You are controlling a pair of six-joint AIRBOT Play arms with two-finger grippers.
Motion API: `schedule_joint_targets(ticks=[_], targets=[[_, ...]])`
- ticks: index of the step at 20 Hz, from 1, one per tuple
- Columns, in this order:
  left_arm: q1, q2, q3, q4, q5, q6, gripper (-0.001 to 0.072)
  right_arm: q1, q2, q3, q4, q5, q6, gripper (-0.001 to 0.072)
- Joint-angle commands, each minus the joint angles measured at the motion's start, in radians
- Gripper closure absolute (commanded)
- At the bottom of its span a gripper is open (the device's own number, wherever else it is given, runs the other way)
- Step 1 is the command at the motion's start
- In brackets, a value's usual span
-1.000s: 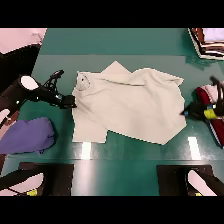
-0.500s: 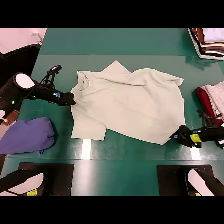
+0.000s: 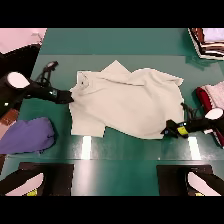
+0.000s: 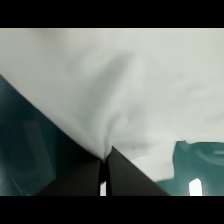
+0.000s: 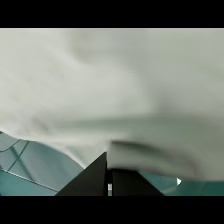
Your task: Fold the shirts.
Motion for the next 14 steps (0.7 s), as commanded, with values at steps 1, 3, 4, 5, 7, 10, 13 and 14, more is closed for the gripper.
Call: schedule_joint_targets(ticks=[1, 3, 4, 5, 7, 10, 13, 14], targets=[[0.0, 0.152, 0.105, 0.067, -0.019, -0.045, 0.0687, 0.039, 0.106, 0.214, 0.002, 0.048, -0.002, 0.0694], [0.0, 0.255, 0.241, 0.087, -0.021, -0.047, 0.0687, 0.039, 0.194, 0.406, -0.024, 0.062, -0.002, 0.0694], [0.0, 0.298, 0.326, 0.085, -0.016, -0.05, 0.0687, 0.039, 0.227, 0.505, -0.044, 0.06, -0.002, 0.0694], [0.0, 0.33, 0.417, 0.086, -0.014, -0.069, 0.0687, 0.039, 0.256, 0.613, -0.064, 0.058, -0.002, 0.0694], [0.0, 0.365, 0.598, 0.086, -0.015, -0.085, 0.0687, 0.039, 0.296, 0.813, -0.111, 0.06, -0.002, 0.0694], [0.0, 0.378, 0.846, 0.085, -0.033, -0.101, 0.0687, 0.039, 0.322, 1.063, -0.18, 0.074, 0.017, 0.0694], [0.0, 0.377, 1.017, 0.086, -0.01, -0.125, 0.0688, 0.039, 0.311, 1.247, -0.243, 0.132, 0.024, 0.0695], [0.0, 0.377, 1.048, 0.087, 0.004, -0.125, 0.0688, 0.039, 0.296, 1.298, -0.257, 0.157, 0.026, 0.0694]])
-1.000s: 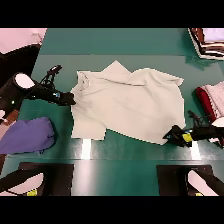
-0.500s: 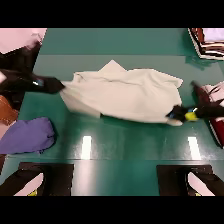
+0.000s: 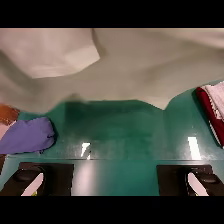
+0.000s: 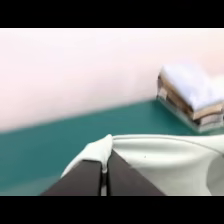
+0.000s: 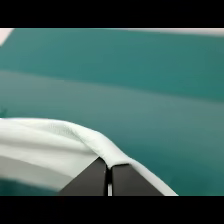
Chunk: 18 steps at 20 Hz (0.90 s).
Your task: Fold the shirts.
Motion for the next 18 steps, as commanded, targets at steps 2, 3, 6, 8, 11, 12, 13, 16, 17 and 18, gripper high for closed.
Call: schedule_joint_targets(ticks=[2, 3, 6, 8, 11, 12, 13, 16, 17, 18], targets=[[0.0, 0.008, 0.162, 0.009, 0.041, -0.017, 0.0688, 0.0, -0.052, 0.277, -0.076, 0.113, 0.018, 0.0695], [0.0, 0.001, 0.155, 0.008, 0.03, -0.017, 0.0688, 0.0, -0.083, 0.318, -0.074, 0.143, 0.018, 0.0694], [0.0, -0.052, 0.087, 0.051, -0.02, -0.016, 0.0687, 0.0, -0.193, 0.367, -0.075, 0.21, 0.054, 0.0695], [0.0, -0.115, 0.001, 0.07, -0.069, -0.015, 0.0687, 0.0, -0.266, 0.297, -0.074, 0.221, 0.063, 0.0695], [0.0, -0.263, -0.157, 0.069, -0.132, -0.014, 0.0686, 0.0, -0.406, 0.149, -0.074, 0.233, 0.081, 0.0695], [0.0, -0.317, -0.212, 0.069, -0.135, -0.014, 0.0686, 0.0, -0.466, 0.098, -0.074, 0.238, 0.08, 0.0694], [0.0, -0.38, -0.272, 0.069, -0.13, -0.014, 0.0686, 0.0, -0.523, 0.053, -0.074, 0.24, 0.08, 0.0695], [0.0, -0.583, -0.394, 0.068, -0.074, -0.013, 0.0686, 0.003, -0.716, -0.051, -0.074, 0.212, 0.044, 0.0694], [0.0, -0.662, -0.406, 0.068, -0.041, -0.007, 0.0686, 0.003, -0.776, -0.065, -0.074, 0.187, 0.039, 0.0695], [0.0, -0.735, -0.405, 0.067, -0.002, -0.006, 0.0686, 0.002, -0.837, -0.066, -0.073, 0.156, 0.026, 0.0695]])
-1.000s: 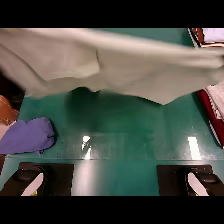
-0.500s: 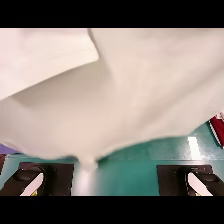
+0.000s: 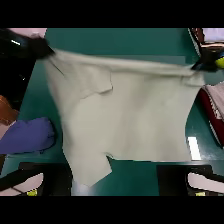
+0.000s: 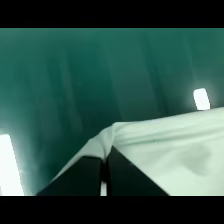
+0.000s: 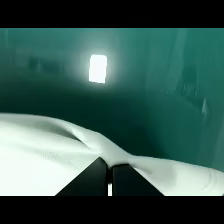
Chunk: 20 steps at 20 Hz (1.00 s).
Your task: Fold the shirts.
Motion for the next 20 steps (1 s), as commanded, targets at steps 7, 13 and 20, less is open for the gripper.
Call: schedule_joint_targets(ticks=[7, 13, 20], targets=[[0.001, -0.389, 0.079, 0.011, 0.315, 0.034, 0.0687, -0.003, -0.42, 0.237, 0.009, -0.149, -0.047, 0.0694], [0.037, -0.386, 0.14, 0.019, -0.039, 0.039, 0.0687, 0.006, -0.343, 0.2, -0.05, -0.063, -0.068, 0.0695], [0.035, -0.377, -0.143, 0.01, -0.049, 0.06, 0.0686, 0.065, -0.201, -0.191, -0.05, -0.151, -0.068, 0.0694]])
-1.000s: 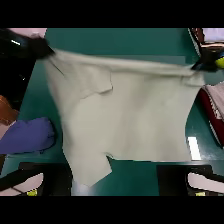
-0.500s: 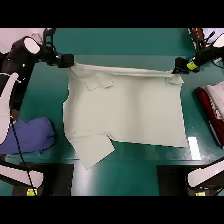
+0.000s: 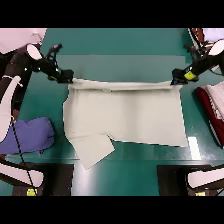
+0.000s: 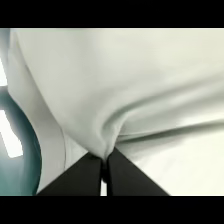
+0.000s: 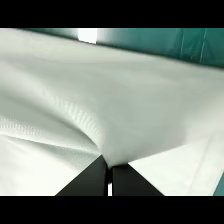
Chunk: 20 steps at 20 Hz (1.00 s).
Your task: Fold the shirts.
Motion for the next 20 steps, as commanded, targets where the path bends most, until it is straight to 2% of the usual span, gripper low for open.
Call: schedule_joint_targets(ticks=[1, 2, 3, 4, 5, 7, 9, 12, 16, 20], targets=[[0.001, 0.001, -0.124, -0.005, -0.022, 0.003, 0.0686, 0.024, 0.038, -0.138, 0.005, -0.039, -0.001, 0.0694], [0.001, 0.001, -0.146, -0.005, -0.019, -0.006, 0.0683, 0.023, 0.038, -0.152, 0.017, -0.04, 0.001, 0.0693], [0.001, 0.001, -0.153, -0.005, -0.018, -0.006, 0.0494, 0.021, 0.038, -0.159, 0.044, -0.039, 0.002, 0.0662], [0.002, 0.005, -0.149, -0.007, -0.02, -0.008, 0.0182, 0.009, 0.038, -0.159, 0.086, -0.037, 0.002, 0.0426], [0.002, 0.02, -0.15, -0.005, -0.023, -0.02, 0.0174, -0.008, 0.039, -0.149, 0.143, -0.019, 0.001, 0.0323], [0.002, 0.092, -0.155, 0.016, -0.039, -0.022, 0.018, -0.042, 0.068, -0.142, 0.217, 0.036, -0.036, 0.0323], [0.002, 0.204, -0.22, 0.082, -0.052, -0.023, 0.0179, -0.076, 0.158, -0.208, 0.214, 0.039, -0.048, 0.0323], [0.002, 0.401, -0.457, 0.097, -0.059, -0.05, 0.0179, -0.122, 0.327, -0.348, 0.216, 0.032, -0.05, 0.0323], [0.002, 0.644, -0.821, -0.018, -0.059, -0.097, 0.0179, -0.15, 0.504, -0.488, 0.216, -0.045, -0.05, 0.0323], [0.002, 0.761, -1.052, -0.141, -0.052, -0.11, 0.018, -0.134, 0.568, -0.523, 0.217, -0.065, -0.051, 0.0324]])
